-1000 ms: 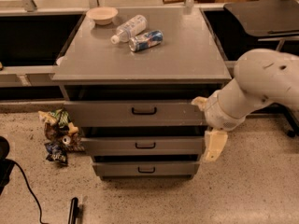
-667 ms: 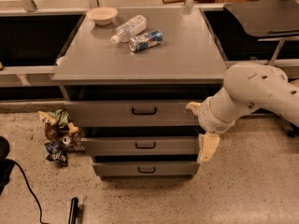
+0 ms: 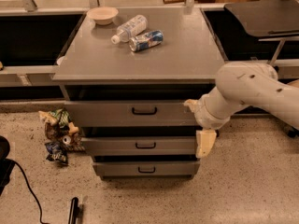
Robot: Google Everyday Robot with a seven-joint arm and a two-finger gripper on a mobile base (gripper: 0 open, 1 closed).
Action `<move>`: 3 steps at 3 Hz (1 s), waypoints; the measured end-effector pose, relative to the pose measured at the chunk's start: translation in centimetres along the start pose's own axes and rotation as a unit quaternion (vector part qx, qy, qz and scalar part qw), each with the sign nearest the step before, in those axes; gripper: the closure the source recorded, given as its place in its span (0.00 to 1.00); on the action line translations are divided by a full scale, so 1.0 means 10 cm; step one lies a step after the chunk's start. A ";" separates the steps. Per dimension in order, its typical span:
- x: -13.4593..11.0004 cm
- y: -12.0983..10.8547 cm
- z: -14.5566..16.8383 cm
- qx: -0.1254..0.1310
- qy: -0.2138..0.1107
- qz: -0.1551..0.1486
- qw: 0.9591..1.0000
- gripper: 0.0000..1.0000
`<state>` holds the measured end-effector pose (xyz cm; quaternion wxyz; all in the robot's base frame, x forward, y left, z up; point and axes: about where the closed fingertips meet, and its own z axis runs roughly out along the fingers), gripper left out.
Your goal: Open top drawer
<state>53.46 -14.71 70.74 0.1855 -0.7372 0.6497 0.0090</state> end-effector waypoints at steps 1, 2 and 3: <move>0.13 -0.27 0.16 0.016 0.019 -0.018 1.000 0.00; 0.18 -0.49 0.31 0.027 0.024 -0.030 0.999 0.00; 0.23 -0.69 0.47 0.036 0.019 -0.029 0.999 0.00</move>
Offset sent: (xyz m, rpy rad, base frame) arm 0.0890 -0.0051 -0.0303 -0.0649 -0.1122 0.0434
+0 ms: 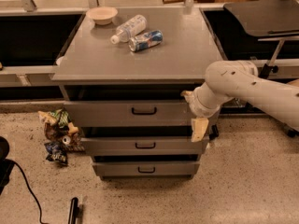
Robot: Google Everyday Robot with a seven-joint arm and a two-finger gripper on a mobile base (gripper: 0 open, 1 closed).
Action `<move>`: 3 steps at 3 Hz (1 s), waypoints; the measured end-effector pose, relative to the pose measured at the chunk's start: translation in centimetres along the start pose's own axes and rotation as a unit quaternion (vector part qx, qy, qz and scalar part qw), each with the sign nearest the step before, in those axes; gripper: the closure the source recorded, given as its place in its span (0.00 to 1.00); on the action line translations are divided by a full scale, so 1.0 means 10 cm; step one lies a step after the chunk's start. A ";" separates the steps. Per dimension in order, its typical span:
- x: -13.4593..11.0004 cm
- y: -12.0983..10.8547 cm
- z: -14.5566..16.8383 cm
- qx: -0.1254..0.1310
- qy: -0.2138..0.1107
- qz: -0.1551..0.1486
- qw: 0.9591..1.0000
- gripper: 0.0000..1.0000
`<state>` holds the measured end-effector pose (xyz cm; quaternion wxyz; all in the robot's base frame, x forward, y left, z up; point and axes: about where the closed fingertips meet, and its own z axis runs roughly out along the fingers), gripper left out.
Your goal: Open top drawer
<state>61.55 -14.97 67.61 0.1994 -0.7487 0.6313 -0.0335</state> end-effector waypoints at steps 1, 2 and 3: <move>-0.01 -0.17 0.16 0.004 -0.006 0.007 1.000 0.00; -0.05 -0.16 0.34 -0.009 -0.019 0.022 1.000 0.19; -0.13 -0.09 0.45 -0.026 -0.035 0.026 0.999 0.42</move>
Offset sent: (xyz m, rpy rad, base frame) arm 0.0317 0.0241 -0.0382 0.0781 0.0679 -0.0452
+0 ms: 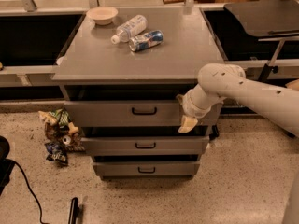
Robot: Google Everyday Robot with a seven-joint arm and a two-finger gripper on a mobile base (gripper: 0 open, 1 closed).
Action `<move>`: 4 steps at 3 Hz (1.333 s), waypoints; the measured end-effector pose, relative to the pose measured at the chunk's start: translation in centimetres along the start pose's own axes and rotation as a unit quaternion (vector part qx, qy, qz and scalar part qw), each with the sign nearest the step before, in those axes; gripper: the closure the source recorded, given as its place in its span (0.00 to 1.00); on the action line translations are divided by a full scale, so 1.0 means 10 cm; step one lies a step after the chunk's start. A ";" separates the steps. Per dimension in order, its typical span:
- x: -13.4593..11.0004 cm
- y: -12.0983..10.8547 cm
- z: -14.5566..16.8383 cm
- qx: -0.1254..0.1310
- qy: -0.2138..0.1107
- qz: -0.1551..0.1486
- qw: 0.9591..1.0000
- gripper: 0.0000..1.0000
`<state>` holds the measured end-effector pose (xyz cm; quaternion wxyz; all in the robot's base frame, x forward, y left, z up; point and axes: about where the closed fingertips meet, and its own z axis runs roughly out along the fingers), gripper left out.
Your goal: Open top drawer
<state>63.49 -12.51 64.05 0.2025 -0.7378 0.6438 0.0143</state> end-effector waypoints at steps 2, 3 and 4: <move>-0.21 0.07 -0.24 0.015 -0.004 -0.025 1.000 0.89; -0.22 0.07 -0.29 0.015 -0.004 -0.025 1.000 1.00; -0.22 0.07 -0.29 0.015 -0.004 -0.025 1.000 0.81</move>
Offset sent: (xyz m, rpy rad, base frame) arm -0.0506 0.0157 0.0967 0.0095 -0.1684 0.0859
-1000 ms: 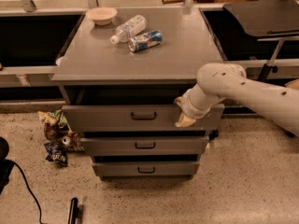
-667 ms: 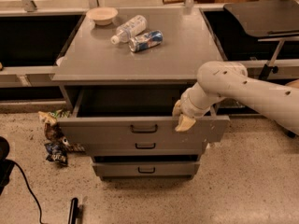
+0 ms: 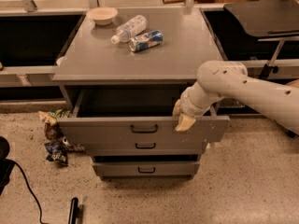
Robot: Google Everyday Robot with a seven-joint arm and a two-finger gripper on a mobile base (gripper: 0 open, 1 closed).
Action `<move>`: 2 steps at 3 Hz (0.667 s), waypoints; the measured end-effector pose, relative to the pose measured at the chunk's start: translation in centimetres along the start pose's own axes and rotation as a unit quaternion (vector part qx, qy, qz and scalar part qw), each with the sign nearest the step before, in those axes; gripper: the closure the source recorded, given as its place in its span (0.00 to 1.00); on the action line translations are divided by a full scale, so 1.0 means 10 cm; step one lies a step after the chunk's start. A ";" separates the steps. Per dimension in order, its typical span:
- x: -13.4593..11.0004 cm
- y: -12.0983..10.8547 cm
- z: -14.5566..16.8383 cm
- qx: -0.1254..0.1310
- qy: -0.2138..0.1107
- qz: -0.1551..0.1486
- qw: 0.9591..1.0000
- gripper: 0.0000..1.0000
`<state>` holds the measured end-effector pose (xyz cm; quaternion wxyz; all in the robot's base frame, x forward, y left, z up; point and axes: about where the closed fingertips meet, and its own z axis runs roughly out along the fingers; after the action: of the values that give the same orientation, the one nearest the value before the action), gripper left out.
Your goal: Open top drawer
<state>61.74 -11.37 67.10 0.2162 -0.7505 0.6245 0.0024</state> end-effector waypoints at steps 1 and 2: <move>0.00 0.00 0.00 0.000 0.000 0.000 1.000 0.57; 0.00 0.00 0.00 0.000 0.000 0.000 1.000 0.34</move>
Offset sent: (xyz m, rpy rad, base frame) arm 0.0000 0.0000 0.0000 0.0000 0.0000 0.0000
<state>61.74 -11.37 67.10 0.2161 -0.7505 0.6245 0.0024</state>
